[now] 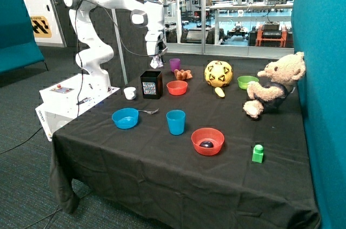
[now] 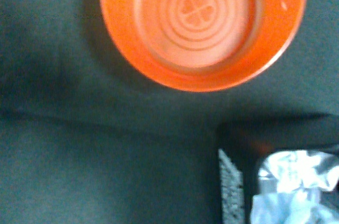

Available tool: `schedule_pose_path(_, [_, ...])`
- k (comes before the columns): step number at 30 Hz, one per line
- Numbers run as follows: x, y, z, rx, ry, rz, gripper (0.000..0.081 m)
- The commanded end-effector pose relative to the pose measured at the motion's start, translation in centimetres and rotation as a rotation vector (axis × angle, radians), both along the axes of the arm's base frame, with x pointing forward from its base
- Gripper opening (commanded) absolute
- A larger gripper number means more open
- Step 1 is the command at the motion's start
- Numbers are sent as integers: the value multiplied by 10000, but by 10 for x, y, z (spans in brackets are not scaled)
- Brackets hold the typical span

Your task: Throw away the rubbish paper

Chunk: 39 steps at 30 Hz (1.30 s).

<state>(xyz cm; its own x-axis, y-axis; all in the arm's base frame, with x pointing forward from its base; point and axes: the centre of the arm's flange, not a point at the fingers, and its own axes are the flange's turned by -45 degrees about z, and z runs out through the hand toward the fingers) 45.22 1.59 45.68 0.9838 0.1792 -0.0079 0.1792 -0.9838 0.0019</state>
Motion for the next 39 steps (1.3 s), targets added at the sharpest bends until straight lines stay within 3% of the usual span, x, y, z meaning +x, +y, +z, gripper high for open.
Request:
schedule_pose_path(1, [0,-25,-6,32,-75,-351,0])
schedule_pose_path(20, [-17,-54,-19,31,-76,-595,0])
schedule_pose_path(30, [-26,-51,-30,32,-75,-424,0])
schedule_pose_path(35, [-32,-48,-35,32,-75,-339,317])
schedule_pose_path(39, [-34,-47,-36,32,-75,-343,507])
